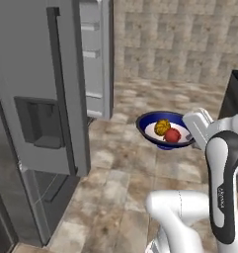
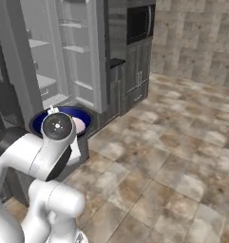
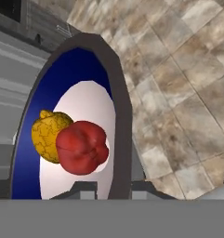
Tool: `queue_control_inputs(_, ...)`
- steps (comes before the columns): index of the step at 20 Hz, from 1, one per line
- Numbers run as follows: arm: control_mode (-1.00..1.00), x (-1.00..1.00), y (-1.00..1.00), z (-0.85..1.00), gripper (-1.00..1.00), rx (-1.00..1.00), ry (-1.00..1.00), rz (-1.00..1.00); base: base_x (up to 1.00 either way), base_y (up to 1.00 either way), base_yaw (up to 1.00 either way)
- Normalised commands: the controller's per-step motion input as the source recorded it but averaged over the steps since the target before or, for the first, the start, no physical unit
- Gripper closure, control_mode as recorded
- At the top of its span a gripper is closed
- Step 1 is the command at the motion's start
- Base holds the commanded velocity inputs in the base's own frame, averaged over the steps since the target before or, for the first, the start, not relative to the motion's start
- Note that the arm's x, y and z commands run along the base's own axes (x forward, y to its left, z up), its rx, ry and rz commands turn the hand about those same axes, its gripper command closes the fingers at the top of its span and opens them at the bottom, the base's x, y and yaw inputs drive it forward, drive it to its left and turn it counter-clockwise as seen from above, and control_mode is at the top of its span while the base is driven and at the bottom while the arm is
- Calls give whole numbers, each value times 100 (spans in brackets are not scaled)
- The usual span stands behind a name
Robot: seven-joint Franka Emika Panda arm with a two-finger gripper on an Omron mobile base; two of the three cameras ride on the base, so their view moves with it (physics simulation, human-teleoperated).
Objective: Place the bowl with the bell pepper and lemon on the top shelf of the fridge. Place the bowl with the fishs on the second highest shelf of the fridge.
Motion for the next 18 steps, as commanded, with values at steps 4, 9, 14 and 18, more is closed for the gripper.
queue_control_inputs(4,100,0,0,0,100,0,0,0,100,-100,2)
queue_control_inputs(9,100,0,0,0,100,0,0,0,95,-93,33)
queue_control_inputs(14,100,0,0,0,100,0,0,0,38,-39,84)
queue_control_inputs(18,100,0,0,0,100,0,0,0,8,-7,100)
